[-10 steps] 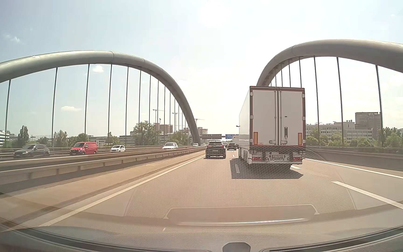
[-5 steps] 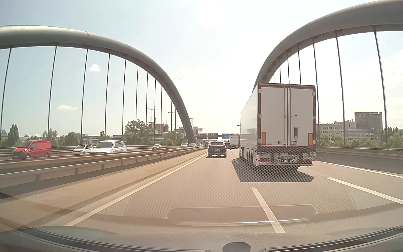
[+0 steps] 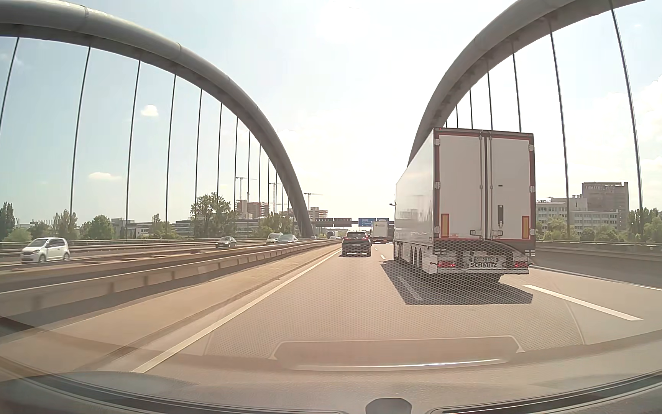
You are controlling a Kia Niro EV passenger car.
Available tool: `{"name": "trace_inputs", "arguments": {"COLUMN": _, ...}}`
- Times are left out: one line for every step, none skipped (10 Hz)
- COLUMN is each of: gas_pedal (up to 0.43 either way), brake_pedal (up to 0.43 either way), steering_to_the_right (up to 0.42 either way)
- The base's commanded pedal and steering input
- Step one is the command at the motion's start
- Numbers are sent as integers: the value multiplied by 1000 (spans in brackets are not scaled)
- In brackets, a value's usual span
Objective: Follow the waypoints while adhering to traffic rules and regulations
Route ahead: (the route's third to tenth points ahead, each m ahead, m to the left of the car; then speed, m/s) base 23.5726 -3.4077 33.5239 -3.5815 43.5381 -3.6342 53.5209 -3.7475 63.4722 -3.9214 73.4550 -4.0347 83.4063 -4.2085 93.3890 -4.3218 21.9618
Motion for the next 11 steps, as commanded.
{"name": "trace_inputs", "arguments": {"gas_pedal": 280, "brake_pedal": 30, "steering_to_the_right": 8}}
{"name": "trace_inputs", "arguments": {"gas_pedal": 280, "brake_pedal": 30, "steering_to_the_right": 8}}
{"name": "trace_inputs", "arguments": {"gas_pedal": 280, "brake_pedal": 30, "steering_to_the_right": 7}}
{"name": "trace_inputs", "arguments": {"gas_pedal": 280, "brake_pedal": 30, "steering_to_the_right": 6}}
{"name": "trace_inputs", "arguments": {"gas_pedal": 287, "brake_pedal": 30, "steering_to_the_right": 6}}
{"name": "trace_inputs", "arguments": {"gas_pedal": 287, "brake_pedal": 30, "steering_to_the_right": 6}}
{"name": "trace_inputs", "arguments": {"gas_pedal": 287, "brake_pedal": 30, "steering_to_the_right": 5}}
{"name": "trace_inputs", "arguments": {"gas_pedal": 287, "brake_pedal": 30, "steering_to_the_right": 4}}
{"name": "trace_inputs", "arguments": {"gas_pedal": 287, "brake_pedal": 30, "steering_to_the_right": 4}}
{"name": "trace_inputs", "arguments": {"gas_pedal": 287, "brake_pedal": 30, "steering_to_the_right": 3}}
{"name": "trace_inputs", "arguments": {"gas_pedal": 287, "brake_pedal": 30, "steering_to_the_right": 3}}
